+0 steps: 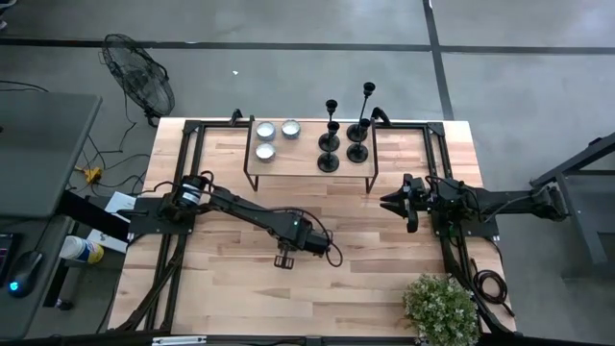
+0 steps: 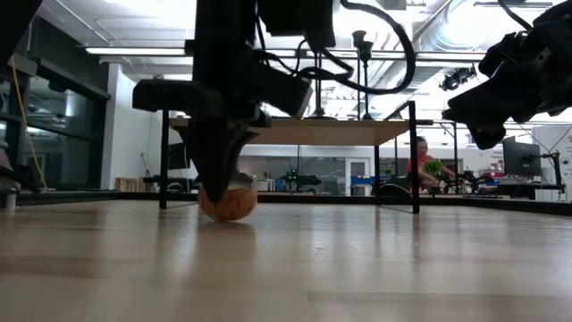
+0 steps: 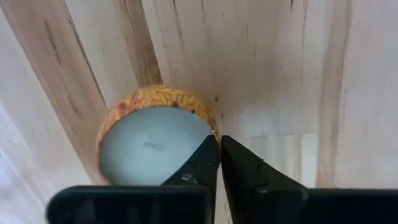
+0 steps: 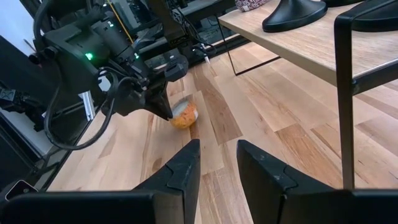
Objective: Pick & Place candle stick holders
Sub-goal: Put the yellow scented candle on the shelf and align it with the blue scented candle
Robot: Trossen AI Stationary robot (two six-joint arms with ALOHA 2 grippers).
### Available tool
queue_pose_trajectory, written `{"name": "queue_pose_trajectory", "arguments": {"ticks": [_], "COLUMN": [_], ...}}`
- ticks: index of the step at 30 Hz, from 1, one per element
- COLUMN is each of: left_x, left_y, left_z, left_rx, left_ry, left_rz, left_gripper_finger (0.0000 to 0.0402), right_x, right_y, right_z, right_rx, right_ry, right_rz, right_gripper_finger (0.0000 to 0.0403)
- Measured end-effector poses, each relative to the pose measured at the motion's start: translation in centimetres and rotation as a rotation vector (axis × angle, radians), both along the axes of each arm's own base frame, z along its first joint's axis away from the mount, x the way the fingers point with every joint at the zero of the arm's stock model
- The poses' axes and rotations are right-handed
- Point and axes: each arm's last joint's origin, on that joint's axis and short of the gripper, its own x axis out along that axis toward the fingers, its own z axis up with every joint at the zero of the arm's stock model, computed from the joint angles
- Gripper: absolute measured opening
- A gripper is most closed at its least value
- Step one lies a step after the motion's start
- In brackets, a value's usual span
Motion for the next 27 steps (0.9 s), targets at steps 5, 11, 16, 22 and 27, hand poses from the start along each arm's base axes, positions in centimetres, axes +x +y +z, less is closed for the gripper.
{"name": "queue_pose_trajectory", "arguments": {"ticks": [5,11,16,22,27], "left_x": [-0.1,-0.3,-0.3,-0.2,-0.2], "left_y": [0.0,0.1,0.0,-0.2,0.1], "left_z": [-0.1,-0.1,1.1,3.8,6.9], "left_rx": [0.004,-0.001,-0.015,-0.066,-0.099], "left_ry": [0.01,0.031,0.057,0.092,0.113], "left_rz": [-0.007,-0.011,-0.011,-0.01,-0.009], "left_gripper_finger": [0.0008,0.0002,0.0001,0.0001,0.0], "right_x": [0.0,0.0,0.0,0.0,0.0], "right_y": [0.0,0.0,0.0,0.0,0.0], "right_z": [0.0,0.0,0.0,0.0,0.0], "right_rx": [0.0,0.0,0.0,0.0,0.0], "right_ry": [0.0,0.0,0.0,0.0,0.0], "right_rz": [0.0,0.0,0.0,0.0,0.0], "right_gripper_finger": [0.0098,0.0098,0.0098,0.0098,0.0098]}}
